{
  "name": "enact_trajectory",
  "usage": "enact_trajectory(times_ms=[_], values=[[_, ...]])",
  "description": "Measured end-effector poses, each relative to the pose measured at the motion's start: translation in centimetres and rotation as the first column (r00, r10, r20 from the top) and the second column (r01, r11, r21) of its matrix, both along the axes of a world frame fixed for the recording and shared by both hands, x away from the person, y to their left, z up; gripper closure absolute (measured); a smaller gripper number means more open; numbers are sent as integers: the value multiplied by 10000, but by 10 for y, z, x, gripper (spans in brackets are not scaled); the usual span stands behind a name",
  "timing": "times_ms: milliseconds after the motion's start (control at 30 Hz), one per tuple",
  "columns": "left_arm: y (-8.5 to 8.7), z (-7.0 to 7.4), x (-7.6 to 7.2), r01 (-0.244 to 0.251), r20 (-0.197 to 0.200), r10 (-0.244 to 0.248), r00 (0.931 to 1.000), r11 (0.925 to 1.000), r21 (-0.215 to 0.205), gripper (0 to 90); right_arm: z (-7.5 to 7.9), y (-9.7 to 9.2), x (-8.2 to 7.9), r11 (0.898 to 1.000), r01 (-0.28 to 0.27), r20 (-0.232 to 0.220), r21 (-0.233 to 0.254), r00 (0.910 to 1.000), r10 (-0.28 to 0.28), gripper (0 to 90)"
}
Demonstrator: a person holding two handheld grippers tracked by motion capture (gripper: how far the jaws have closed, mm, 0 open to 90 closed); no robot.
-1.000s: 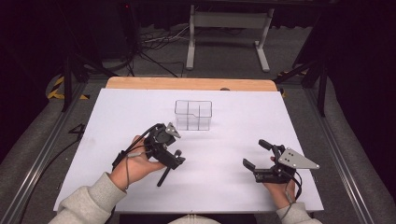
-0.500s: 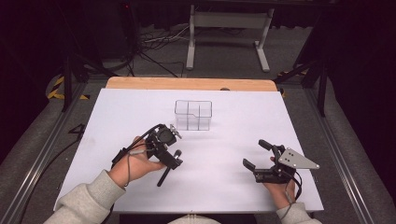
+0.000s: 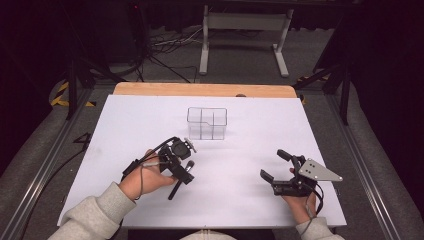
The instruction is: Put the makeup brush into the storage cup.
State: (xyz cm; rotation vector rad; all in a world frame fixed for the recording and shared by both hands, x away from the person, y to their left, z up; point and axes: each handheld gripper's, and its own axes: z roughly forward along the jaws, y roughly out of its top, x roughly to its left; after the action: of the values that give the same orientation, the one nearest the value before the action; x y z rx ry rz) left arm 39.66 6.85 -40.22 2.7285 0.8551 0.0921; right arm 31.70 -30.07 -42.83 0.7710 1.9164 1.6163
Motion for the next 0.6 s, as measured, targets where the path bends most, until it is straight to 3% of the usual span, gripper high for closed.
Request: enact_trajectory(times_ms=[467,600], values=[[2,-15,3,-541,-584,547,9968,9985,114,287,0,1,0,10000,-47,9,-27,10000,47,87],[2,-17,2,-302,-605,318,9977,9992,276,312,0,1,0,10000,-48,1,-40,10000,48,90]])
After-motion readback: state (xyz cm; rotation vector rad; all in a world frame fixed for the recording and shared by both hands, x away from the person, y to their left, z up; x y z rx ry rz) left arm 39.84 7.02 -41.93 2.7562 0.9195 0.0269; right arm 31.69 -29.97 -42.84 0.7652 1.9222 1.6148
